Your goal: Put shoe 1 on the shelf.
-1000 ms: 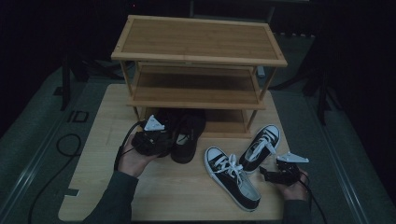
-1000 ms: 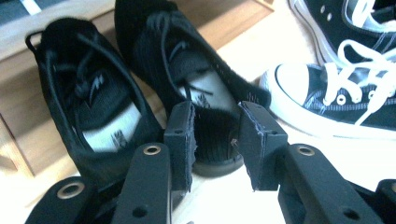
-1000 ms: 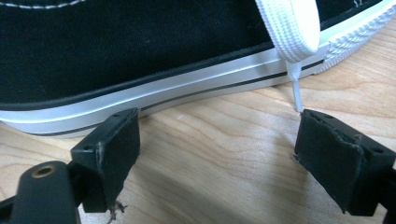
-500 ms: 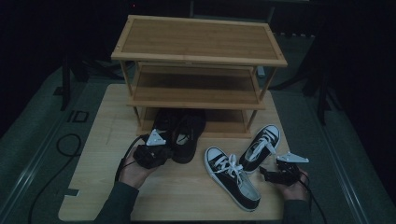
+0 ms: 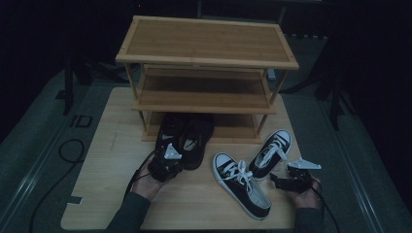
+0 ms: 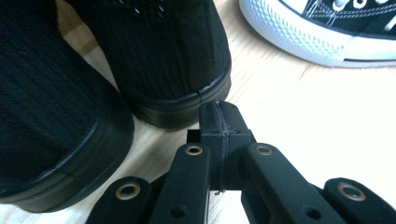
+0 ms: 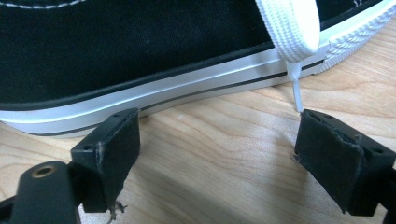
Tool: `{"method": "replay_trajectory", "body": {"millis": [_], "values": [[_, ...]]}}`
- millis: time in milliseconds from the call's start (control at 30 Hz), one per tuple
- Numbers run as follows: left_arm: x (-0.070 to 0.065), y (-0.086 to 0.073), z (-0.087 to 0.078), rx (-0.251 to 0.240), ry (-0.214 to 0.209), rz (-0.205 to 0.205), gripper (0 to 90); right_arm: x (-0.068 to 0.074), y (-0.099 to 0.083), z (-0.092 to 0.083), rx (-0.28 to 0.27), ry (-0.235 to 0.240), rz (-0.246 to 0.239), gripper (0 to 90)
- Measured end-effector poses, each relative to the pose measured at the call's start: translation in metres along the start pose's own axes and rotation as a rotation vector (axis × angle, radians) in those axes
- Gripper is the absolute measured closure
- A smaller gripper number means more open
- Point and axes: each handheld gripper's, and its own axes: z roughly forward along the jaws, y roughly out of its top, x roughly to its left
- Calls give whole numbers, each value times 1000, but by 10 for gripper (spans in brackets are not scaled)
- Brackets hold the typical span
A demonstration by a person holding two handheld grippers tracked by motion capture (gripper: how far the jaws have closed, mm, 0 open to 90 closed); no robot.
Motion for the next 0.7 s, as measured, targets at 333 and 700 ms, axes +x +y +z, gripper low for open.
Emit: {"method": "replay_trajectory", "body": {"millis": [333,700], "values": [[-5,-2,21,57,1,7,900,0,0,0,-1,0,-2,138],[-7,-3,33,125,43,24,900,0,0,0,0,0,-1,138]]}}
